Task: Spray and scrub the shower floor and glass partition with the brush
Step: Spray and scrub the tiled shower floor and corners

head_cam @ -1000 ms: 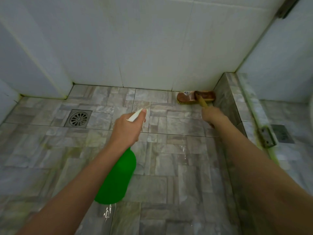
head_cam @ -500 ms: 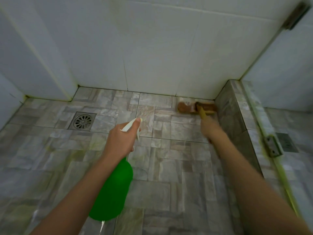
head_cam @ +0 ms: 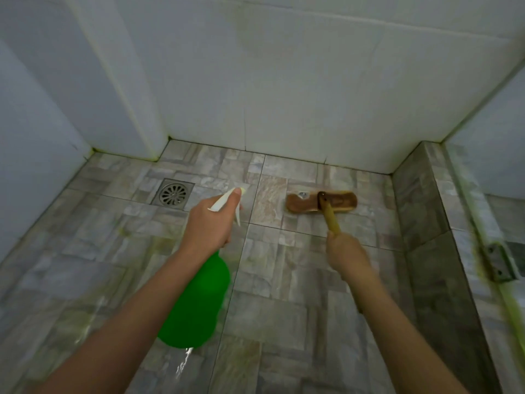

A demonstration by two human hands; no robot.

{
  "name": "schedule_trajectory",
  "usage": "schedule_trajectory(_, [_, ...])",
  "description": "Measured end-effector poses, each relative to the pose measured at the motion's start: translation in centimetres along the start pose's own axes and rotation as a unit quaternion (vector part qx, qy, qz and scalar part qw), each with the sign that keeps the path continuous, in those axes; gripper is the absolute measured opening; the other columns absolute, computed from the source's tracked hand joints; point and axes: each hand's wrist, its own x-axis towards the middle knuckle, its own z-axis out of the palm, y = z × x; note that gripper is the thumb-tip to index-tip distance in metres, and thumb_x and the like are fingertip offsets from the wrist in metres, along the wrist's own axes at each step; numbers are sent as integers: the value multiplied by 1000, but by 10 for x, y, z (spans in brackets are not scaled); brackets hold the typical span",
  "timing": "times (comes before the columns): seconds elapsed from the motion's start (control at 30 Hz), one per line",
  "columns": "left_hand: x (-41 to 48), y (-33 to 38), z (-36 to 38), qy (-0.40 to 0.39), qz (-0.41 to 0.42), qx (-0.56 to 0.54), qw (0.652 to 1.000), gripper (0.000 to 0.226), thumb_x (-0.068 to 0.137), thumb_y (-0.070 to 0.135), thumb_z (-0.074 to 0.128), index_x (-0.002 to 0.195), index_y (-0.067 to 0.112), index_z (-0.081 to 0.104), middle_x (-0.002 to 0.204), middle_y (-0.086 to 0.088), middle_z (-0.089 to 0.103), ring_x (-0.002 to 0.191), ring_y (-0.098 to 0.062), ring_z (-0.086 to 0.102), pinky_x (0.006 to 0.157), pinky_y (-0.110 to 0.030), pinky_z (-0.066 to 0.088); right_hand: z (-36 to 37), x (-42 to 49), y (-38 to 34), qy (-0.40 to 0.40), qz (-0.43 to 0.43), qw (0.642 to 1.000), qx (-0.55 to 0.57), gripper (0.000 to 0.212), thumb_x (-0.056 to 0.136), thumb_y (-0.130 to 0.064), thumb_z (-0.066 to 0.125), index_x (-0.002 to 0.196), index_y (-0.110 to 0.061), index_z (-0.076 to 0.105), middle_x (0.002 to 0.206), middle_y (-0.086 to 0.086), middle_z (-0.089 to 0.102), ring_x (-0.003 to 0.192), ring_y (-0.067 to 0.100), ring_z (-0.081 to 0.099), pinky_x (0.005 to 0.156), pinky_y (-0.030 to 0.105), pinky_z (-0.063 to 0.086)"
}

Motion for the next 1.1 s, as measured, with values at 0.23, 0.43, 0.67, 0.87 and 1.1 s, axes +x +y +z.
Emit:
schedule_trajectory(0.23, [-7,-10,-21,18,-13,11,1000,49,100,50,53,89,10,77,44,2,53,36,-11,50,36,-17,39,-35,61,-83,-23,-76,996,-39,43,98,-15,30,139,-10,43,104,21,59,83,31,59,77,39,52])
schedule_trajectory(0.43, [-11,-10,-55,12,-8,51,999,54,101,54,49,102,7,74,77,-24,67,34,-6,52,38,-17,42,18,-17,-68,-58,-79,994,-44,41,102,-30,28,121,-7,56,115,16,61,101,31,61,81,35,48])
schedule_trajectory(0.67, [-1,-15,-114,15,6,56,998,55,99,59,49,98,10,74,86,-18,74,36,-11,55,42,-22,45,6,21,-158,-69,-167,978,-106,72,92,-5,31,149,-40,4,99,24,59,67,29,56,60,38,50])
schedule_trajectory(0.87, [5,-53,-147,14,-24,36,999,59,97,65,46,100,14,75,101,-24,73,38,-10,57,47,-27,49,47,-34,-133,-52,-128,984,-115,45,103,-34,26,114,-4,57,104,14,64,88,29,63,67,31,44])
schedule_trajectory(1.1, [-2,-98,-155,43,-18,2,999,47,99,62,46,91,27,76,100,-18,77,36,-9,54,52,-29,53,39,-19,-207,-80,-142,983,-87,40,102,-18,29,140,-15,40,99,20,62,79,32,60,77,42,55])
